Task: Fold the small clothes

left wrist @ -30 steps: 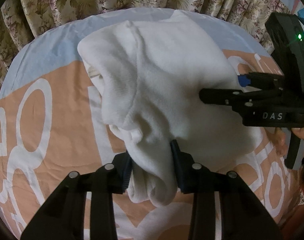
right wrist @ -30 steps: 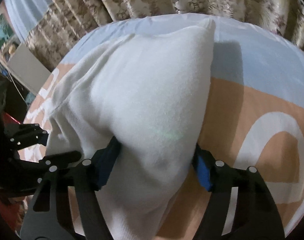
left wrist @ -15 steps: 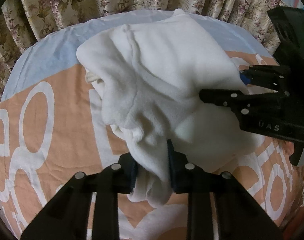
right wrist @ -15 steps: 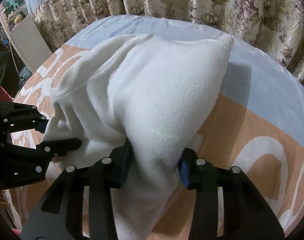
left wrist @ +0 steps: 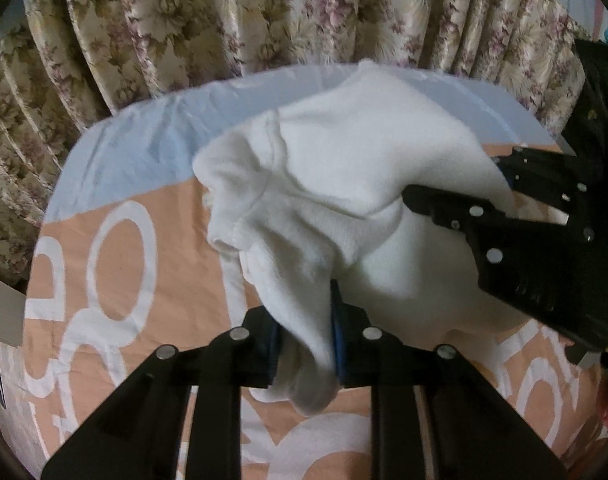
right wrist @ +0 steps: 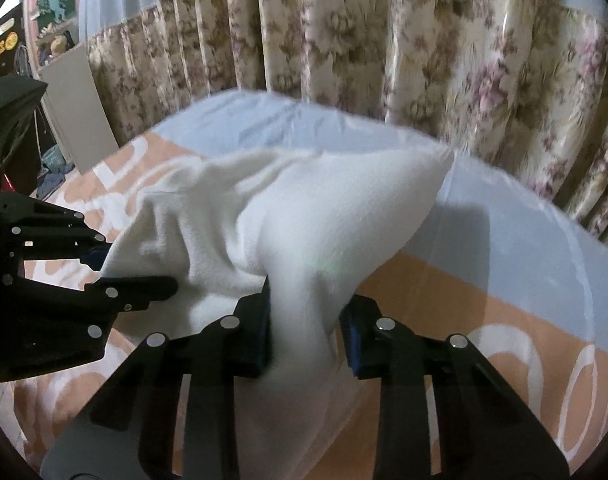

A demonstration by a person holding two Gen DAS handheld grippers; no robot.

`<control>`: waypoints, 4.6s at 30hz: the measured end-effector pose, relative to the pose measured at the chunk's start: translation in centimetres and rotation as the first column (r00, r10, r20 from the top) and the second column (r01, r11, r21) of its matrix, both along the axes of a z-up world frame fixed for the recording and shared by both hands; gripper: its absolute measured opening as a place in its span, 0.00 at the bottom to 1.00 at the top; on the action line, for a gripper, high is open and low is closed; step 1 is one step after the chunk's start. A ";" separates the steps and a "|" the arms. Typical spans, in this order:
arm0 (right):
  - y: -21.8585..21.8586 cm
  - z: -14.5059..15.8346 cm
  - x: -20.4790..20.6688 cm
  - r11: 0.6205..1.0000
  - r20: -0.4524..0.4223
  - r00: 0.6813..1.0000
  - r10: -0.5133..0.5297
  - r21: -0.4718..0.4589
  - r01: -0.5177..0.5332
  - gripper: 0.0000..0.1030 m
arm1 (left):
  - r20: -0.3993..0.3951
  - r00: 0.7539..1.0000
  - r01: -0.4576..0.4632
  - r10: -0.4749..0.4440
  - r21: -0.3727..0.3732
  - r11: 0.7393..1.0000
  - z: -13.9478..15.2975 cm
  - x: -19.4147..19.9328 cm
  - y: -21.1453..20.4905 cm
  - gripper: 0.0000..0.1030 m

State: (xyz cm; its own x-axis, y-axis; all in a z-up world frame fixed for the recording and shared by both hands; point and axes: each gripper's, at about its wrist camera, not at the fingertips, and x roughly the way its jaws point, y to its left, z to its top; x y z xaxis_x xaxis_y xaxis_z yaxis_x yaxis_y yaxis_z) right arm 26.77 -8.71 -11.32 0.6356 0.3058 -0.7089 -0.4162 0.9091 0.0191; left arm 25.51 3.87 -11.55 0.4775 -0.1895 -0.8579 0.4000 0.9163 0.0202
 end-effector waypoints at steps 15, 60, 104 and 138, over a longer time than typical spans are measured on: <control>-4.2 8.3 -6.3 1.000 0.228 0.973 -0.020 0.027 0.014 0.28 | 0.189 0.981 0.046 -0.047 0.009 0.999 8.7 -5.7 -3.9 0.21; -18.6 -2.0 -16.9 0.953 -0.123 0.954 -0.274 0.101 0.286 0.71 | 0.014 1.000 0.026 -0.026 -0.005 1.000 -0.4 -14.3 -10.7 0.65; -14.2 2.8 -31.1 0.835 0.189 0.817 -0.545 0.035 0.549 0.97 | 0.363 0.921 -0.122 0.142 -0.077 0.990 8.1 -26.4 -6.2 0.97; -12.7 7.0 -34.1 0.792 0.202 0.769 -0.606 0.072 0.606 0.97 | 0.342 0.913 -0.190 0.222 -0.124 0.974 9.8 -27.4 -5.5 0.98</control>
State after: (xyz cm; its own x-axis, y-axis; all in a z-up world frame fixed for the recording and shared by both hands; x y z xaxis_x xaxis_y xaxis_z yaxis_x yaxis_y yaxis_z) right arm -7.33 -21.41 -4.32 0.8183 -0.1906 -0.5423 0.2267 0.9740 -0.0003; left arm -1.94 -1.63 -1.75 0.7816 -0.1203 -0.6121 0.1838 0.9821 0.0418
